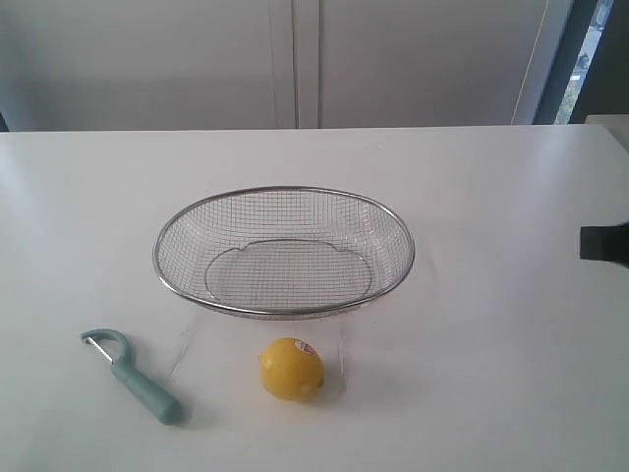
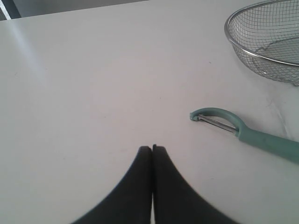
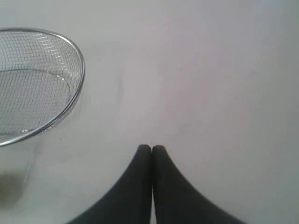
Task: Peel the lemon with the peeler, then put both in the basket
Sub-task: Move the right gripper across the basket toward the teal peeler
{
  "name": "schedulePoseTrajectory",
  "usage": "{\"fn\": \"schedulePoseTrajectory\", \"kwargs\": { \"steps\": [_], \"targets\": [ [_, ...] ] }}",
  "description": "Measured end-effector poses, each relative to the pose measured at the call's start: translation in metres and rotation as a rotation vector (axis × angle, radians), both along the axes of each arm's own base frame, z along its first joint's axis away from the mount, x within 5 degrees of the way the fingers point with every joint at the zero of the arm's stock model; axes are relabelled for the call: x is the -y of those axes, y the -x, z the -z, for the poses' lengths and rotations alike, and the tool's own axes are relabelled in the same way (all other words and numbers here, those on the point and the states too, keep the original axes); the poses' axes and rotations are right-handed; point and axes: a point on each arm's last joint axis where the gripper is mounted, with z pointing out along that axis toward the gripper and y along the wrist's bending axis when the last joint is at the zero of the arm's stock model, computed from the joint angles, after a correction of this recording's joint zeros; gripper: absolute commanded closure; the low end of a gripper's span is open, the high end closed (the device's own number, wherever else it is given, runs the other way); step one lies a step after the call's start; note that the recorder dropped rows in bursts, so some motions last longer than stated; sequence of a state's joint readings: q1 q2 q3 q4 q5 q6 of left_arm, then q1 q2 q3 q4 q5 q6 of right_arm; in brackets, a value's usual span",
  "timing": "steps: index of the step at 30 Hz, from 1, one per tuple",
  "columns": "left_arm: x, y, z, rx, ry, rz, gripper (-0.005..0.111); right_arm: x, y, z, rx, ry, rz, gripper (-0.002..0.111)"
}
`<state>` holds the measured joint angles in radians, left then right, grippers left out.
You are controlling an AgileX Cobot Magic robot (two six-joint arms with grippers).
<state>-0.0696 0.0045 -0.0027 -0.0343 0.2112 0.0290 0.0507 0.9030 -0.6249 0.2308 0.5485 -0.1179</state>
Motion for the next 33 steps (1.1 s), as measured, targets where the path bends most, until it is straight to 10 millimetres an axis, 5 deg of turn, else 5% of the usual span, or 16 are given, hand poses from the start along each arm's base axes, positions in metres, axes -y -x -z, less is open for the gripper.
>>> {"fn": "schedulePoseTrajectory", "kwargs": {
  "steps": [23, 33],
  "targets": [
    [0.0, 0.0, 0.0, 0.0, 0.0, 0.0, 0.107, -0.076, -0.057, -0.023, -0.221, 0.147, -0.482, 0.108],
    [0.0, 0.0, 0.0, 0.0, 0.0, 0.0, 0.107, -0.131, -0.075, -0.028, -0.218, 0.167, -0.644, 0.108]
  ]
}}
